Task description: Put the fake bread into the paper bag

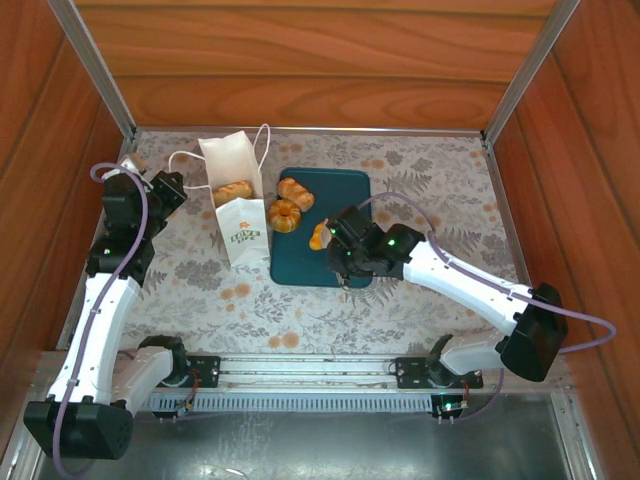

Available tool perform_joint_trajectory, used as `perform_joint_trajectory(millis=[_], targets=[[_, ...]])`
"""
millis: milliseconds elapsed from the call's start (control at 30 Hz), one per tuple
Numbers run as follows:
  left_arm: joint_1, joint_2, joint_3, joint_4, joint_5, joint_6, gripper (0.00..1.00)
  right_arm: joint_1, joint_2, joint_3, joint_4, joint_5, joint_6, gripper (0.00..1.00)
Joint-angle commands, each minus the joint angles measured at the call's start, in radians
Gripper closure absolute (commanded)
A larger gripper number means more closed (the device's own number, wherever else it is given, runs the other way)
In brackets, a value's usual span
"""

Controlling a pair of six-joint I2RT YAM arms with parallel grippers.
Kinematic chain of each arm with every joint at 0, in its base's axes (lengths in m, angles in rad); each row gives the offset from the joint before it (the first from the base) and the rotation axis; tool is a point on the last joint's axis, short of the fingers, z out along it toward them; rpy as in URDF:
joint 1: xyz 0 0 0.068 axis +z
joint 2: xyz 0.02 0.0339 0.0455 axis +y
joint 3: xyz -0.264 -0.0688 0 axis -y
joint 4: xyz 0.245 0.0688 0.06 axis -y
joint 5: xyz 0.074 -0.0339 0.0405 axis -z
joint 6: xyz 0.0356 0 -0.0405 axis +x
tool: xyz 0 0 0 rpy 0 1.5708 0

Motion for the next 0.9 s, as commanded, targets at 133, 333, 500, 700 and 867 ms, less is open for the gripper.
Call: perform_joint_trajectory(millis=[133,333,500,700,867], targets=[[0.008,0.007,0.015,0.000,0.009,0.006,1.00,-0.005,-0.070,0.111,0.014,0.067,-0.086,0.69],[0.008,0.008,0.017,-0.001,0.008,0.009,1.00,-0.006,-0.088,0.246,-0.001,0.097,-0.170,0.69],[0.007,0.011,0.020,-0.001,0.008,0.008,1.00,-0.006,-0.091,0.368,0.013,0.102,-0.248,0.69],[0.007,0.021,0.026,-0.001,0.009,0.010,1.00,-0.006,-0.032,0.563,0.022,0.057,-0.364,0.69],[0.007,0.020,0.027,-0.001,0.008,0.012,1.00,-0.006,0.053,0.705,0.024,-0.016,-0.419,0.69]])
